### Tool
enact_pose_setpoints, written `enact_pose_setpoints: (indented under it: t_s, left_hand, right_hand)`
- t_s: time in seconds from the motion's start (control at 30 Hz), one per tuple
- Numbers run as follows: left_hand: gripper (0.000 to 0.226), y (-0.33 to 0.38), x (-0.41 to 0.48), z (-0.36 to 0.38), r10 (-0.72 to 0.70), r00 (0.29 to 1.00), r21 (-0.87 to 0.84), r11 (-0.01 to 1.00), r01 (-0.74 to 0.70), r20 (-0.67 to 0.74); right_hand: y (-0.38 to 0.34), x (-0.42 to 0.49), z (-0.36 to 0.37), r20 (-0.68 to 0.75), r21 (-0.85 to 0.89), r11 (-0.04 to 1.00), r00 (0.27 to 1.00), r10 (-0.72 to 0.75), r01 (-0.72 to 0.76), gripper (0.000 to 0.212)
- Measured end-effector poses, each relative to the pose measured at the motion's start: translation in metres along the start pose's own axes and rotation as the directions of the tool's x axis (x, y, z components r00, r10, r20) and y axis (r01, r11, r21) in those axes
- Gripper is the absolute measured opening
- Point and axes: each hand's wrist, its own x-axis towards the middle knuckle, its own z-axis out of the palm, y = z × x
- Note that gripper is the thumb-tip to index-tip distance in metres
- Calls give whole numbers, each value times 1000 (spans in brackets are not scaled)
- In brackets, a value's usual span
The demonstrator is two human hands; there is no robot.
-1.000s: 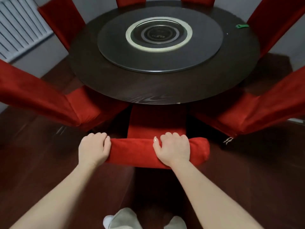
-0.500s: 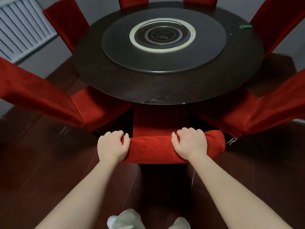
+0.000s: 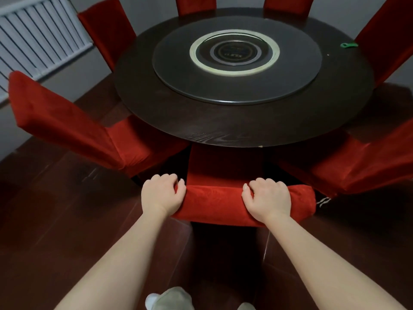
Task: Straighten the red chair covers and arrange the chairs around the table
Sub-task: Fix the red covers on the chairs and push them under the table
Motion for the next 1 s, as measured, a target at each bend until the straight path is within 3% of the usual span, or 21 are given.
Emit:
enact_pose_setpoints:
  t_s: [0.37,0.47,0.53,0.67,0.83,1.0]
  left_hand:
    - [43,-7,-8,-2,-27,998,20,999,26,55]
    - [43,-4,-2,-6,-45,989,35,999,40,140]
    - [45,-2,18,-11,-58,961,50,998,46,269]
    - [55,5,80,-37,94,858,109,979,-172,505]
    - [56,59,137,-69,360,815,68,898,-435,454]
    - [53,165,155,-84,602,683,-44,762,-645,413]
  right_hand:
    - [-5,-10,0,26,-8,1000,1000,-12,12,52]
    - [3,-10,-5,78,-8,999,996,-48,49,56]
    - [13,-10,-12,141,-28,999,989,-40,44,60]
    - [39,-14,-34,140,10,994,985,104,-106,55]
    - [72,-26,-84,80,154,961,973,218,-228,61]
    - [113,-72,-123,0,171,905,919,395,-389,62]
